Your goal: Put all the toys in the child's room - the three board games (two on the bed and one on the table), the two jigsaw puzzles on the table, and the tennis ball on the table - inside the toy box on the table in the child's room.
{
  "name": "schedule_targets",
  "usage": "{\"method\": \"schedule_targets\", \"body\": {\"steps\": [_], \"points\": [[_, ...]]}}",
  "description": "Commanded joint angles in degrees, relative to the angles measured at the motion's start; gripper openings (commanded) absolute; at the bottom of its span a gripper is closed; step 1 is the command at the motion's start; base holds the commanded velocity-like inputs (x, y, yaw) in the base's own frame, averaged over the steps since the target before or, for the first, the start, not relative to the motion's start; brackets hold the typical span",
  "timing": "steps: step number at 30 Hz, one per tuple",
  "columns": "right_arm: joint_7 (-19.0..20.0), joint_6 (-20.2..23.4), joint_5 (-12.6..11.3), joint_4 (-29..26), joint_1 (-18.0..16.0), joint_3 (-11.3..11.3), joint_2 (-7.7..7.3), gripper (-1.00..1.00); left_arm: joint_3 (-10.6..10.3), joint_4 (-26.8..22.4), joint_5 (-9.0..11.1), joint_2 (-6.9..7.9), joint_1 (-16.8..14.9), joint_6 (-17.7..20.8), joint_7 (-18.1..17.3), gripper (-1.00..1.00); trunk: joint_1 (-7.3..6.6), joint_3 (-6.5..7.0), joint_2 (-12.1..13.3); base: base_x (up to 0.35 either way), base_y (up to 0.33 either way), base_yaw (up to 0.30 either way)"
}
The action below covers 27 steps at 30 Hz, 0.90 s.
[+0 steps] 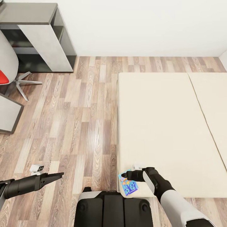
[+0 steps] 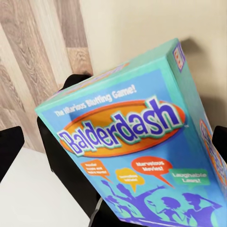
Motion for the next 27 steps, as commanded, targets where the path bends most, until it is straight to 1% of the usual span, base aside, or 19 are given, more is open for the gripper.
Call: {"method": "schedule_targets", "body": {"steps": [1, 21, 27], "points": [[-0.2, 0.3, -0.6, -0.1, 0.0, 0.2, -0.04, 1.0, 0.0, 0.0, 0.0, 0.01, 0.0, 0.6, -0.2, 1.0, 0.03, -0.06, -0.1, 0.0, 0.0, 0.0], [-0.2, 0.2, -0.6, -0.1, 0.0, 0.2, -0.04, 1.0, 0.0, 0.0, 0.0, 0.02, 0.0, 0.6, -0.2, 1.0, 0.03, -0.06, -0.1, 0.0, 0.001, 0.0], [-0.2, 0.2, -0.6, -0.1, 0.0, 0.2, -0.04, 1.0, 0.0, 0.0, 0.0, 0.02, 0.0, 0.6, -0.2, 1.0, 0.03, -0.06, -0.1, 0.0, 0.084, 0.0]]}}
